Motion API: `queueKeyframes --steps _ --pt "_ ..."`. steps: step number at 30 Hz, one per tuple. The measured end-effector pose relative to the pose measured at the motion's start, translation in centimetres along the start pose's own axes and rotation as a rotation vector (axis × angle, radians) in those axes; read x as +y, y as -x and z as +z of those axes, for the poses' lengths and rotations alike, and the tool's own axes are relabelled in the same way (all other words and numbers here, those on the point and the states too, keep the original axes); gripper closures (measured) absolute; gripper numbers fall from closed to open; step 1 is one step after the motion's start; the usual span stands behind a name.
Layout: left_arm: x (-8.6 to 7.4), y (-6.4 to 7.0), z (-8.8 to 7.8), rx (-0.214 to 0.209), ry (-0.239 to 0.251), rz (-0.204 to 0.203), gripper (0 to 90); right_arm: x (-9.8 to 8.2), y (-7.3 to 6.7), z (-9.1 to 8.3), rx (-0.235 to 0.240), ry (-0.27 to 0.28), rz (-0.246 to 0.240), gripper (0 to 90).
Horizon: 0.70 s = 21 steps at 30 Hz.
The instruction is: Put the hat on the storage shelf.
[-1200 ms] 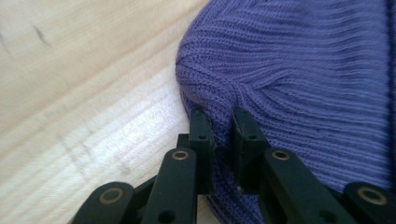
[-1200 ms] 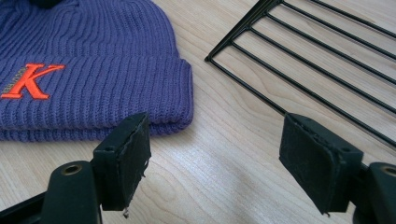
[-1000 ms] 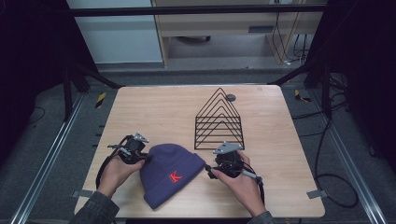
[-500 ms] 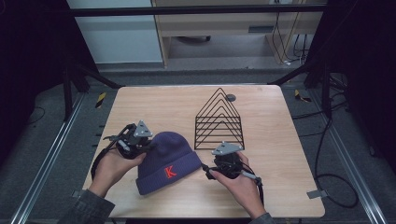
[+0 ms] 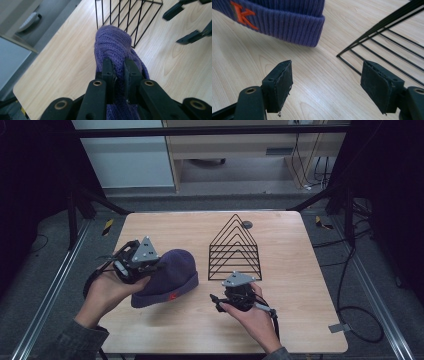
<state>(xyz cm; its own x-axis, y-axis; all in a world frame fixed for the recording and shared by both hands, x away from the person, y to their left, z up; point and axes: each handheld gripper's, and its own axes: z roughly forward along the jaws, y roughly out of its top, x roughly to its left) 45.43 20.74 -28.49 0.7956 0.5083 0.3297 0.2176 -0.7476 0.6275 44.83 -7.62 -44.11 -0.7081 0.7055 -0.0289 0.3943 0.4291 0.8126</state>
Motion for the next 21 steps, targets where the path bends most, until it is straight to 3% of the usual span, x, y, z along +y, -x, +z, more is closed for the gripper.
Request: queueKeyframes --steps 10,15,21 --pt "1.0 -0.7 -2.6 -0.035 0.062 0.042 80.9 2.0 -0.6 0.3 0.036 0.019 -0.039 25.9" --pt "1.6 -0.4 -3.5 -0.046 0.083 0.098 80.9 3.4 -0.3 0.5 0.103 0.022 -0.043 23.8" --pt "1.8 -0.5 -3.5 -0.06 0.095 0.127 80.8 4.5 -0.3 1.1 0.15 0.002 -0.078 21.8"
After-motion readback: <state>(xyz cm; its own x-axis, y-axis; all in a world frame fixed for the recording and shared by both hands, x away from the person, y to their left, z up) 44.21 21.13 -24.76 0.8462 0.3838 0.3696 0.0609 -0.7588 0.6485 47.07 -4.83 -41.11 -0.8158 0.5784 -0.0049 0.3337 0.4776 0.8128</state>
